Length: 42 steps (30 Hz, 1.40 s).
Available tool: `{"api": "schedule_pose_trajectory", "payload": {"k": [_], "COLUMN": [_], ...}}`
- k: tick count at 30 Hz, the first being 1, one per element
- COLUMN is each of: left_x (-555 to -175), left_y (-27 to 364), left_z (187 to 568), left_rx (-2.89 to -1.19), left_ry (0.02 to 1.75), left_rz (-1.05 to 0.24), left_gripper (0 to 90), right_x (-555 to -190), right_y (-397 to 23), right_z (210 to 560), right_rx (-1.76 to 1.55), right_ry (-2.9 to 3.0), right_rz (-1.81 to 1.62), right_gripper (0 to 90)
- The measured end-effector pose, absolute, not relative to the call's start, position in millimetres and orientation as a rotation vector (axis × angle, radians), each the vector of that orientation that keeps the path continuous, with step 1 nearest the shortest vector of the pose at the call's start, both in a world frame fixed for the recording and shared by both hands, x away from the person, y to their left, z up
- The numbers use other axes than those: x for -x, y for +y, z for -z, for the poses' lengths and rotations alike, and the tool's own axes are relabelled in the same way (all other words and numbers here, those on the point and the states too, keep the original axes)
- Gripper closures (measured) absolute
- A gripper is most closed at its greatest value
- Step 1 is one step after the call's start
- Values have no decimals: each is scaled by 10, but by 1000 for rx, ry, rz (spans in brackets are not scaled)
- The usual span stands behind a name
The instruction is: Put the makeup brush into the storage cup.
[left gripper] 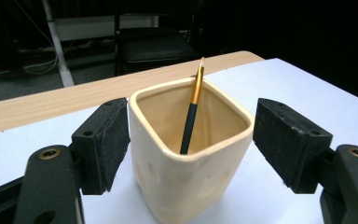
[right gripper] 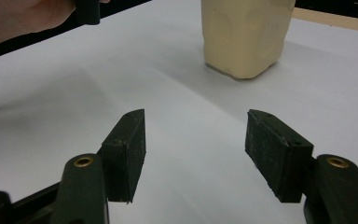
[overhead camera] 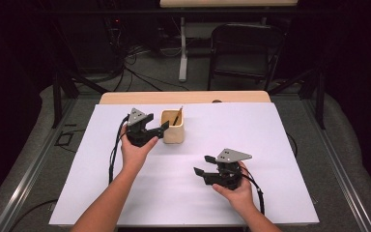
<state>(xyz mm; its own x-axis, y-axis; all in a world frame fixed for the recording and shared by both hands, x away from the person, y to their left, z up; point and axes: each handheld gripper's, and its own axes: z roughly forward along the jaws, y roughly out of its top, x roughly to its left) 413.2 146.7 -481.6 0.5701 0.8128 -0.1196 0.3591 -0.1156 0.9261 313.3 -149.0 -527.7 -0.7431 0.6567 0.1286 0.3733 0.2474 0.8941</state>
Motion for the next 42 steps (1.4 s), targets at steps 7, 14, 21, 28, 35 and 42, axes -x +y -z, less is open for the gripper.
{"api": "schedule_pose_trajectory", "payload": {"k": [7,14,21,28,35,42], "left_x": [-4051,-3957,-3872,-3802,-3725,-3653], "left_y": [1529,1578,1598,1621,1633,1631], "left_z": [4806,4788,4771,4762,4731,4713], "left_rx": [-1712,-1717,-1726,-1728,-1735,-1740], "left_ry": [973,955,946,937,923,903], "left_rz": [-516,-515,-515,-507,-507,-503], "left_gripper": [269,269,269,270,270,270], "right_x": [-3131,-3130,-3130,-3129,-3127,-3126], "right_y": [-1489,-1486,-1486,-1488,-1488,-1487], "right_z": [5276,5276,5276,5274,5272,5271], "right_rx": [-957,-957,-958,-959,-958,-958], "right_ry": [2250,2251,2251,2244,2244,2240], "right_rz": [-1493,-1490,-1489,-1493,-1492,-1496], "right_gripper": [381,381,381,381,381,381]}}
